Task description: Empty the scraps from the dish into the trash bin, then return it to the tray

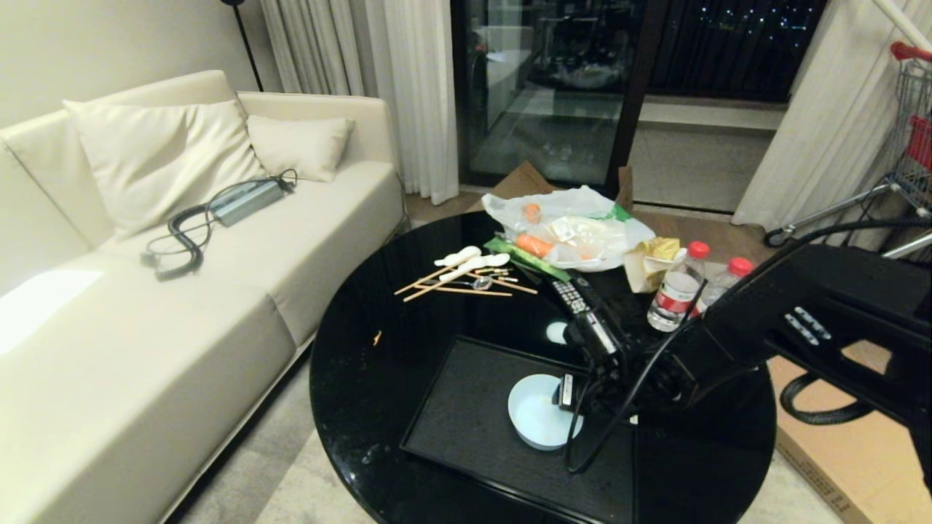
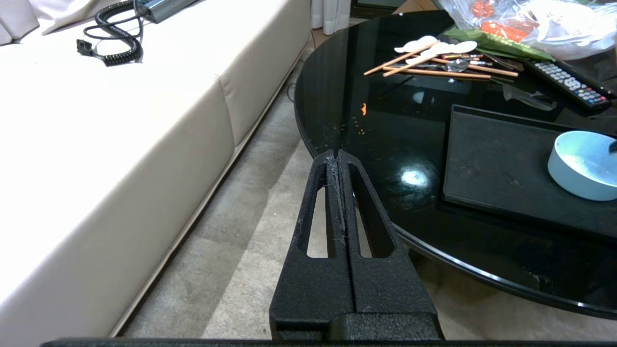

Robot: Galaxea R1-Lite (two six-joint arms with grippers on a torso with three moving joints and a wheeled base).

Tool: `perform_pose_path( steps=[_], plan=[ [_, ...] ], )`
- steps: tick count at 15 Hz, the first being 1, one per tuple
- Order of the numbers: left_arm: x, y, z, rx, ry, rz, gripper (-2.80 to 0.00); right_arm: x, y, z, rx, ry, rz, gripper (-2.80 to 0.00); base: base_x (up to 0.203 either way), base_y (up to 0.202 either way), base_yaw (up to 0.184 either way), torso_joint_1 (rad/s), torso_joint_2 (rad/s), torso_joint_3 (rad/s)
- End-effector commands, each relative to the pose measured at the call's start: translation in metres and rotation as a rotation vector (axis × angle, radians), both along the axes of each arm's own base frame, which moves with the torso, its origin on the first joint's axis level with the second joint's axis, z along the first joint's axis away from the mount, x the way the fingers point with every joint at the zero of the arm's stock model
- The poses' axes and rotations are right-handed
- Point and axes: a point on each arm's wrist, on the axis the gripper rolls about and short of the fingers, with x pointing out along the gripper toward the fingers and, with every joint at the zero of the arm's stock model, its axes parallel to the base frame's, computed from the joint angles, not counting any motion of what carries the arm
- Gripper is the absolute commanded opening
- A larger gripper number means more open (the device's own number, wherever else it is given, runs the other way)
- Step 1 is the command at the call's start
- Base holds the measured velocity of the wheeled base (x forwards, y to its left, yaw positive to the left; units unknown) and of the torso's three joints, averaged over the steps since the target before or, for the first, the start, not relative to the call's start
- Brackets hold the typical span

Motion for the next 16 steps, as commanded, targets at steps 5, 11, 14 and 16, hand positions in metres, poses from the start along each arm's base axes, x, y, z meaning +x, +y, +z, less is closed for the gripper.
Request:
perform_pose_path(
  steps=[5,11,14,16],
  plan=[
    [0.0,0.0,0.0,0.0,-0.001,0.0,-2.8,-0.011,-0.007,0.058,0.023,-0.145,0.01,0.0,0.0,0.0,0.0,0.0,0.0,0.0],
    [0.0,0.0,0.0,0.0,-0.001,0.0,-2.8,-0.029,-0.019,0.088,-0.048,-0.322,0.1,0.0,0.0,0.0,0.0,0.0,0.0,0.0],
    [0.0,0.0,0.0,0.0,-0.001,0.0,-2.8,-0.043,-0.027,0.08,-0.092,-0.384,0.159,-2.8,0.0,0.0,0.0,0.0,0.0,0.0],
    [0.0,0.0,0.0,0.0,-0.001,0.0,-2.8,-0.047,-0.029,0.079,-0.089,-0.444,0.171,-2.8,0.0,0.0,0.0,0.0,0.0,0.0]
  ],
)
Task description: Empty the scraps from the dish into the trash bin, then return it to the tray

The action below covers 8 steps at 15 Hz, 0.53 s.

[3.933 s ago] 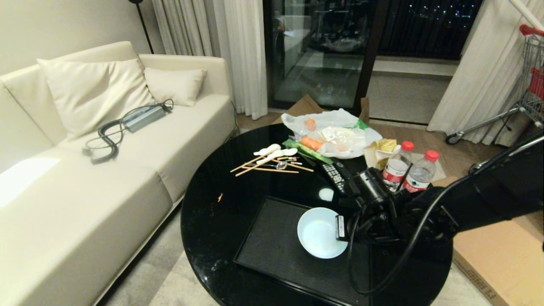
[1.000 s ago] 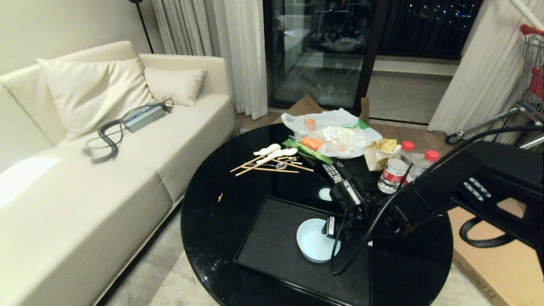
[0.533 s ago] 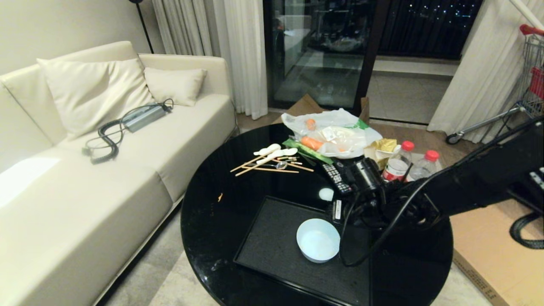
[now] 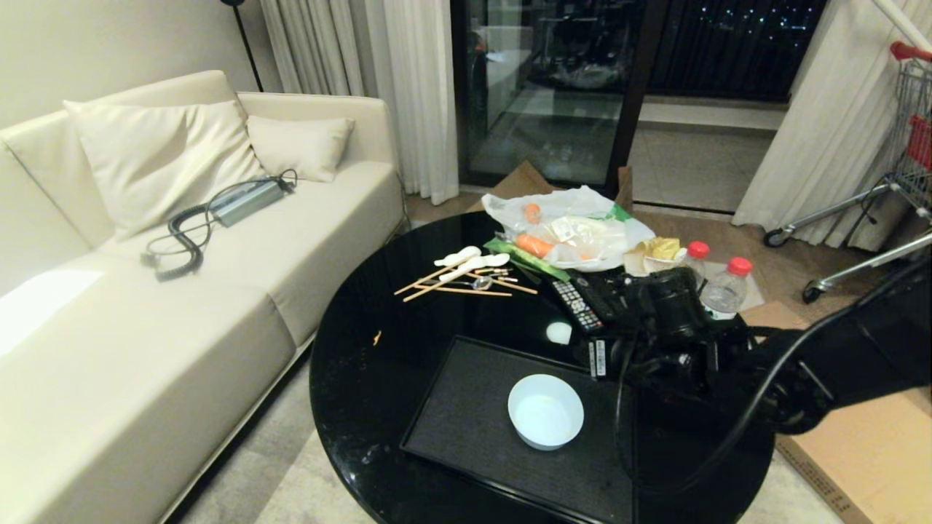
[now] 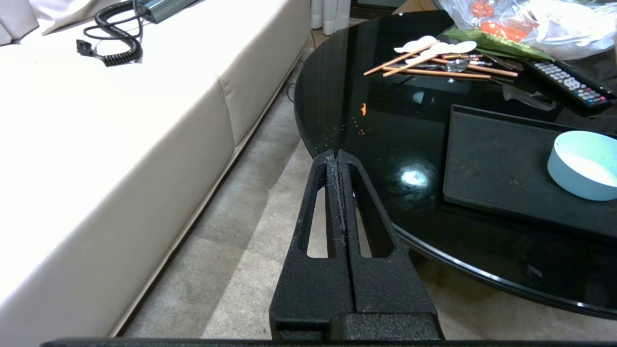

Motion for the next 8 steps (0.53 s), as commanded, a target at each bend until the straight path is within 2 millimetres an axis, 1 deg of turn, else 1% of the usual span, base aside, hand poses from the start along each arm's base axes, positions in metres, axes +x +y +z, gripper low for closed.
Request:
perform_pose_path(
  steps=[1,3,5,8],
  plan=[
    [0.0,0.0,0.0,0.0,-0.001,0.0,-2.8,-0.006,-0.005,0.003,0.023,-0.063,0.002,-2.8,0.0,0.0,0.0,0.0,0.0,0.0],
    [0.0,0.0,0.0,0.0,-0.001,0.0,-2.8,-0.005,-0.01,0.011,0.035,-0.132,0.0,-2.8,0.0,0.0,0.0,0.0,0.0,0.0],
    [0.0,0.0,0.0,0.0,-0.001,0.0,-2.8,-0.001,-0.018,0.02,0.049,-0.237,-0.01,-2.8,0.0,0.0,0.0,0.0,0.0,0.0],
    [0.0,0.0,0.0,0.0,-0.001,0.0,-2.8,0.001,-0.043,0.028,0.029,-0.409,-0.041,-2.8,0.0,0.0,0.0,0.0,0.0,0.0]
  ],
)
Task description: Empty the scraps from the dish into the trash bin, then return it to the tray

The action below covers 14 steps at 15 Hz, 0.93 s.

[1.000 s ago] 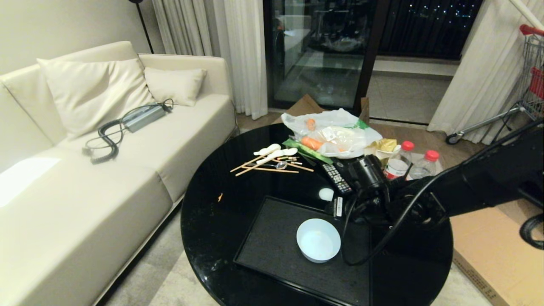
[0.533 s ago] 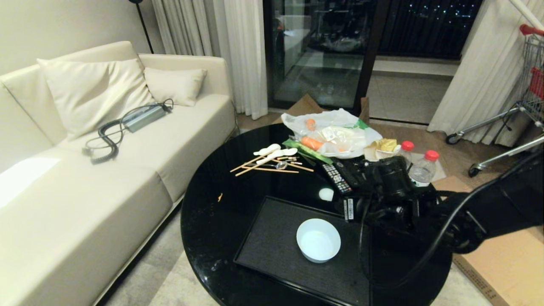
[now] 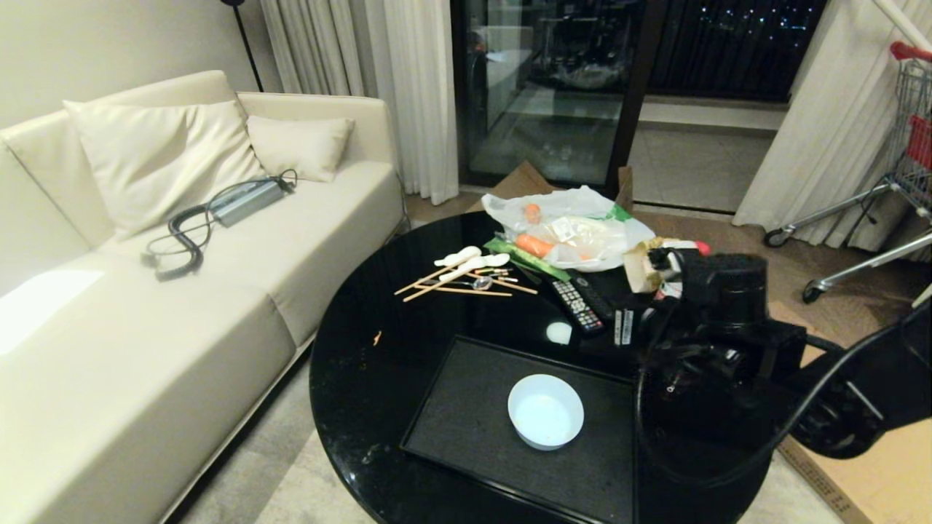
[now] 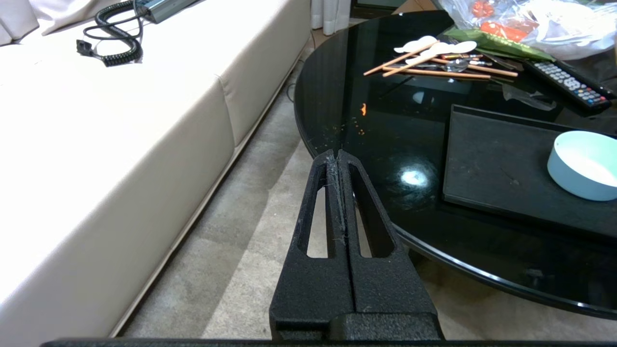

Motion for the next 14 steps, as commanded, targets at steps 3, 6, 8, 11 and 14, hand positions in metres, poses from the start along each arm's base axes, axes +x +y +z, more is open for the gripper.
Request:
perform_pose_path(
  steps=[3,6,8,11,14],
  plan=[
    [0.0,0.0,0.0,-0.001,-0.001,0.001,-2.8,-0.014,-0.042,0.003,-0.025,-0.142,-0.081,-2.8,0.0,0.0,0.0,0.0,0.0,0.0],
    [0.0,0.0,0.0,-0.001,-0.001,0.001,-2.8,-0.046,-0.064,0.001,-0.032,-0.157,-0.121,-2.8,0.0,0.0,0.0,0.0,0.0,0.0],
    [0.0,0.0,0.0,-0.001,-0.001,0.001,-2.8,-0.066,-0.075,0.0,-0.025,-0.181,-0.144,-2.8,0.0,0.0,0.0,0.0,0.0,0.0],
    [0.0,0.0,0.0,-0.001,-0.001,0.001,-2.8,-0.092,-0.085,0.004,-0.016,-0.215,-0.155,-2.8,0.0,0.0,0.0,0.0,0.0,0.0],
    [0.0,0.0,0.0,-0.001,-0.001,0.001,-2.8,-0.118,-0.092,0.005,-0.021,-0.226,-0.159,-2.8,0.0,0.0,0.0,0.0,0.0,0.0]
  ],
)
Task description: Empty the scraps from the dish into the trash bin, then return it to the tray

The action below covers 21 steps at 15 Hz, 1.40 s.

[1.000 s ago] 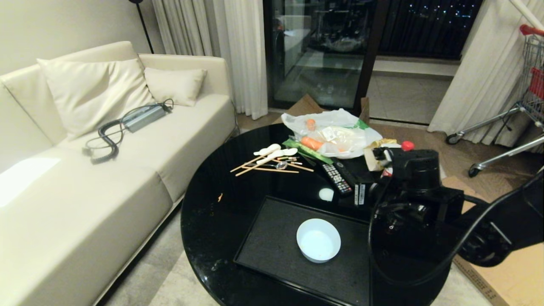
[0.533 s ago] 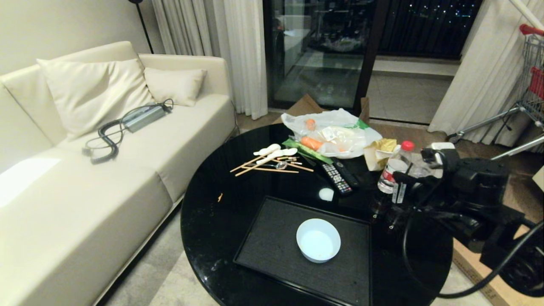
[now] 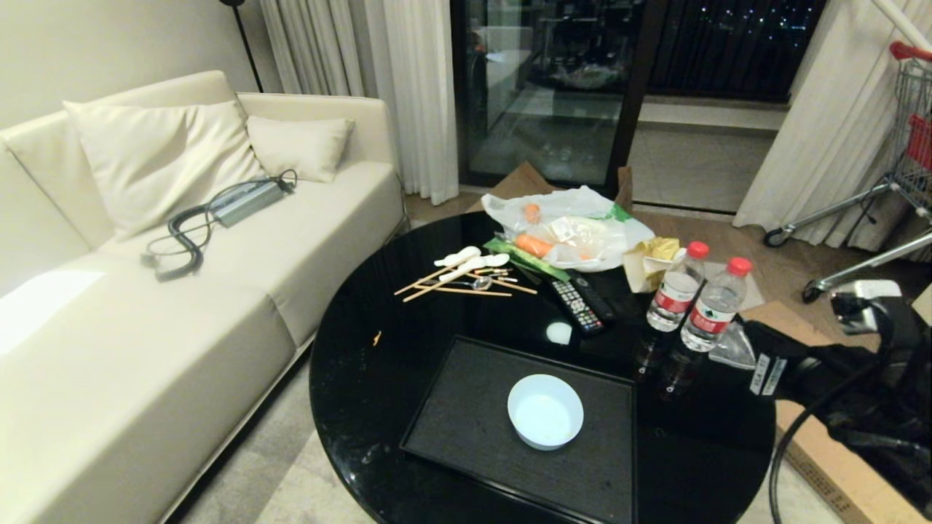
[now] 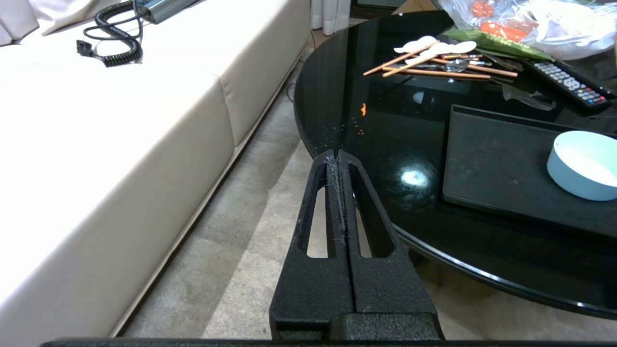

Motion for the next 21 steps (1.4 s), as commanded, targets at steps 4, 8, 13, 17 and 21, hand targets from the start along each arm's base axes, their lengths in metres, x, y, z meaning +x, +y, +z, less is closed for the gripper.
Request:
perform_pose_path(
  steps=[4,8,13,17,21],
  plan=[
    [0.0,0.0,0.0,0.0,-0.001,0.0,-2.8,-0.05,-0.027,0.011,-0.025,-0.081,-0.102,-2.8,0.0,0.0,0.0,0.0,0.0,0.0],
    [0.0,0.0,0.0,0.0,-0.001,0.0,-2.8,-0.071,-0.047,0.024,-0.053,-0.159,-0.231,-2.8,0.0,0.0,0.0,0.0,0.0,0.0],
    [0.0,0.0,0.0,0.0,-0.001,0.0,-2.8,-0.115,-0.054,0.03,-0.097,-0.2,-0.296,-2.8,0.0,0.0,0.0,0.0,0.0,0.0],
    [0.0,0.0,0.0,0.0,-0.001,0.0,-2.8,-0.161,-0.053,0.01,-0.129,-0.139,-0.295,-2.8,0.0,0.0,0.0,0.0,0.0,0.0],
    [0.0,0.0,0.0,0.0,-0.001,0.0,-2.8,-0.179,-0.053,-0.011,-0.147,-0.04,-0.284,-2.8,0.0,0.0,0.0,0.0,0.0,0.0]
  ],
)
